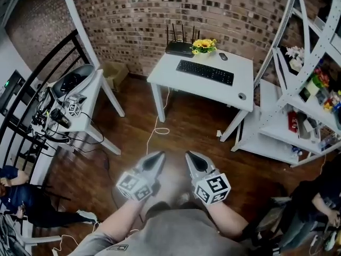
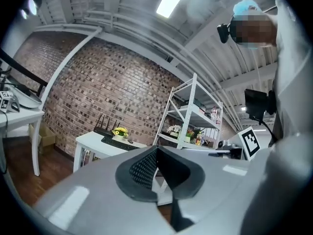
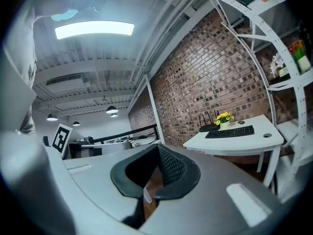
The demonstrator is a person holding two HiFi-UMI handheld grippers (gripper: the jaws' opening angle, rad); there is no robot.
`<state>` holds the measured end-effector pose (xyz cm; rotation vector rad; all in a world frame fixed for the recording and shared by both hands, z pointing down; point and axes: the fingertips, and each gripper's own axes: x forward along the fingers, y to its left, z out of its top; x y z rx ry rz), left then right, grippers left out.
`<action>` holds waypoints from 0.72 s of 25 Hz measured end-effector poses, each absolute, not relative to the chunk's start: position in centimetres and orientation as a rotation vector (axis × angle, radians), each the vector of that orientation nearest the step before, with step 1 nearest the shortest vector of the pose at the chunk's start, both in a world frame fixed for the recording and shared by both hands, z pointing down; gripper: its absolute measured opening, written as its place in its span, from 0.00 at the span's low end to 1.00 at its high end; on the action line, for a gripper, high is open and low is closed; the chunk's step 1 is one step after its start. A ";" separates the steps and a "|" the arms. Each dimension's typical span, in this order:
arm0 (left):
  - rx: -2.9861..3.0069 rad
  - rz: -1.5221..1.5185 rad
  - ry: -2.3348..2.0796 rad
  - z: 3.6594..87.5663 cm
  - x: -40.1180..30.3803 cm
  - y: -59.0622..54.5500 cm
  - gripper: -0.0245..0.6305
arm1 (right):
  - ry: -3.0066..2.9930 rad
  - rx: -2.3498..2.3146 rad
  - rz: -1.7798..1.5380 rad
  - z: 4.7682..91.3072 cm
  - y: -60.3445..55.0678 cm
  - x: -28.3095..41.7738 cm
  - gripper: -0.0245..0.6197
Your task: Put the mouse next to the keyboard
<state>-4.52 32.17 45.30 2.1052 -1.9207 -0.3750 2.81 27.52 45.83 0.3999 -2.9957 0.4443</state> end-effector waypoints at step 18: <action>2.294 -0.333 -1.569 47.1 -10.5 17.5 0.04 | -2.882 0.806 0.488 47.7 15.1 -3.1 0.06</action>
